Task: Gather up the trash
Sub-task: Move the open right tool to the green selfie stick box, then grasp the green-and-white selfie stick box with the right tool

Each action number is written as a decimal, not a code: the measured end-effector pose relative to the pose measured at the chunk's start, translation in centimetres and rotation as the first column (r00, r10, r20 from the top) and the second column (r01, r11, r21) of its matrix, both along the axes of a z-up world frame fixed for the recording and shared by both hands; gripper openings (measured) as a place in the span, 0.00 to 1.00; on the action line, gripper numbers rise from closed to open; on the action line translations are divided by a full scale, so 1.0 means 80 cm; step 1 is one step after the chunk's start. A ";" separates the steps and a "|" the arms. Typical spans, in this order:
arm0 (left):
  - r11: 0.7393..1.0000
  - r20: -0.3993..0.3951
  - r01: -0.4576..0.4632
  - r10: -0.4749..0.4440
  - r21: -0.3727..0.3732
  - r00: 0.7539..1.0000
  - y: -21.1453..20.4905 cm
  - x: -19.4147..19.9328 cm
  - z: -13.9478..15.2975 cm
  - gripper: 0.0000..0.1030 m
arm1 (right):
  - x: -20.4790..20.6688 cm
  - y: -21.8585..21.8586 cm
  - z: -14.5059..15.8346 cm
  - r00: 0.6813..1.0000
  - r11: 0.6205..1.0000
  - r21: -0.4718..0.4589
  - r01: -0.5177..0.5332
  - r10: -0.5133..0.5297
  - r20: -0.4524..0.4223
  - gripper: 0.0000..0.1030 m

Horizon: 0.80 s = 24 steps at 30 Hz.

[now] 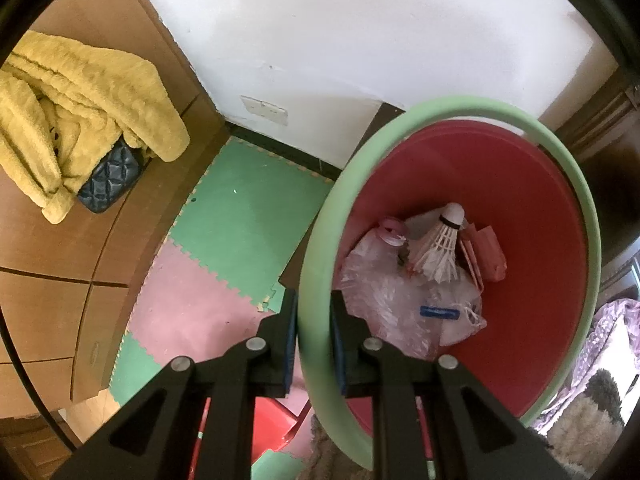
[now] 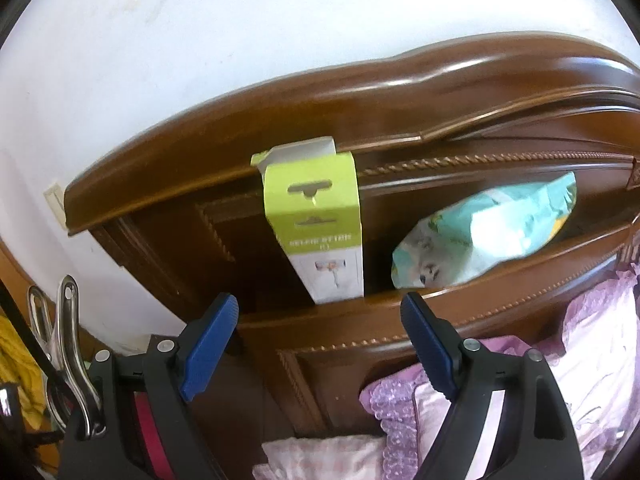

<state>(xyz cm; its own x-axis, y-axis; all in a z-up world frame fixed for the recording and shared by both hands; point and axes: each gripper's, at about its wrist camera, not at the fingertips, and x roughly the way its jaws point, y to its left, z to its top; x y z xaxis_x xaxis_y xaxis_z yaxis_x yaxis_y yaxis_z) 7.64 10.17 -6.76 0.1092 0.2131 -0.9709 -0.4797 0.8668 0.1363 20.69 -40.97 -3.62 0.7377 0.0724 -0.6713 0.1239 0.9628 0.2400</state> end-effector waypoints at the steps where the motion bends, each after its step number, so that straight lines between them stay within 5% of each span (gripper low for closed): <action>1: 1.000 -0.001 0.001 -0.001 0.000 1.000 0.000 0.000 0.000 0.15 | 0.002 0.001 0.002 1.000 1.000 -0.001 0.001 -0.001 0.003 0.83; 11: 1.000 0.006 -0.020 0.020 0.019 1.000 -0.003 -0.002 0.000 0.14 | 0.050 0.019 0.006 0.999 0.993 -0.113 -0.014 0.020 0.045 0.83; 24: 0.998 0.002 -0.062 0.062 0.025 0.998 -0.001 0.000 -0.009 0.15 | 0.114 0.028 -0.012 1.000 0.989 -0.146 0.000 0.001 0.007 0.82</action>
